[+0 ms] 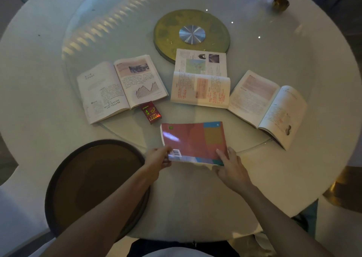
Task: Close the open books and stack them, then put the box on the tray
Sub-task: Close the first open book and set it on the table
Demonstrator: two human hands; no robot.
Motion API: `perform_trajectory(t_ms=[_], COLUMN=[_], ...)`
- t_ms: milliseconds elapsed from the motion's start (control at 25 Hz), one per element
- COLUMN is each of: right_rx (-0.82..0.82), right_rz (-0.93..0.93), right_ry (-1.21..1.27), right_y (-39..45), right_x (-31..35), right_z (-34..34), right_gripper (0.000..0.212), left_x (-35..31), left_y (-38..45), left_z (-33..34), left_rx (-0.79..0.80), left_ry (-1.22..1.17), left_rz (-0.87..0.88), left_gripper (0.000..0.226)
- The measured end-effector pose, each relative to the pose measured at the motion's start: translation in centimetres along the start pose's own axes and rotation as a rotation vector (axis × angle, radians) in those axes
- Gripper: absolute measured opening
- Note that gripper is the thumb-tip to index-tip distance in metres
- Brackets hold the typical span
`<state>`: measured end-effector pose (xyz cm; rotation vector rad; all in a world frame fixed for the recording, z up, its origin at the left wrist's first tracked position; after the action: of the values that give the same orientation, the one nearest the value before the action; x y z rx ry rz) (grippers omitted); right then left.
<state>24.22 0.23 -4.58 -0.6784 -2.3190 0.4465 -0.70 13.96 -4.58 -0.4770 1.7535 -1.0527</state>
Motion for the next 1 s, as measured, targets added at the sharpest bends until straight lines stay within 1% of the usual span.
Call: perform_trajectory(t_ms=[40,120,160,200,240,320,400,480,600,680,760,800,840,880,920,1000], right_rx=[-0.046,-0.174,-0.238,-0.275,-0.273,-0.156,-0.024,0.057,0.159,0.246,0.354,0.394,0.405,0.374,0.286,0.031], right_rz=[-0.025,-0.097,-0.155,-0.218,-0.261,-0.249,-0.191,-0.103,0.016,0.056,0.083,0.091,0.093,0.089,0.091,0.115], right_ry=[-0.029,0.032,0.087,0.146,0.222,0.478,0.737,0.918,1.039,1.058,1.039,1.011,0.963,0.907,0.861,0.835], right_y=[-0.3,-0.6,-0.9,-1.1,-1.2,-1.3,-1.6,-1.9,-2.3,-2.6,-2.8,-3.0,-2.8,-2.4,-1.6,0.1], right_x=[0.0,0.8,1.6,2.5,3.6,5.2,6.8,7.2,6.1,5.4,5.1,5.1,5.0,4.9,4.6,3.7], right_z=[-0.1,-1.1,-2.1,-3.1,-4.1,-5.5,-6.2,-6.4,-6.9,-7.4,-7.5,-7.5,-7.7,-8.2,-9.0,-11.3], right_gripper=[0.054,0.033,0.025,0.019,0.016,0.016,0.022,0.024,0.032,0.032,0.033,0.033,0.032,0.029,0.023,0.019], left_x=[-1.2,-3.6,-4.7,-5.7,-6.4,-6.8,-5.8,-4.7,-4.8,-5.6,-6.5,-6.9,-7.0,-6.9,-6.4,-4.6], left_y=[-0.6,-1.6,-2.0,-2.1,-1.8,-1.4,-0.7,-0.6,-1.2,-1.4,-1.4,-1.4,-1.1,-0.9,-0.4,0.6], left_z=[0.1,0.1,-0.3,-0.8,-1.5,-2.4,-1.9,-0.9,-0.2,-0.2,-0.3,-0.3,-0.2,-0.2,-0.2,-0.6], left_rx=[0.05,0.098,0.089,0.052,0.002,-0.059,-0.006,0.036,-0.042,-0.038,0.006,0.04,0.083,0.122,0.138,0.146], left_ry=[-0.05,-0.098,-0.109,-0.112,-0.103,-0.056,-0.005,0.091,0.279,0.269,0.257,0.26,0.265,0.276,0.294,0.279], left_rz=[0.01,0.069,0.108,0.148,0.179,0.196,0.15,0.144,0.306,0.423,0.509,0.523,0.522,0.511,0.488,0.384], left_gripper=[0.012,0.016,0.023,0.034,0.045,0.062,0.073,0.091,0.116,0.124,0.123,0.119,0.11,0.096,0.082,0.057])
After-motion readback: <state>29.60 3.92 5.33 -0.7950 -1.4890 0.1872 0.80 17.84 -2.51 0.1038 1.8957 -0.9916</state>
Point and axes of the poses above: each hand's wrist, its own y-axis towards the middle knuckle, its own z-axis out of the palm, x = y × z, the point moved 8 cm from there along y, towards the middle knuckle, and after that the axes turned 15 degrees about y, right-handed, at the moved point
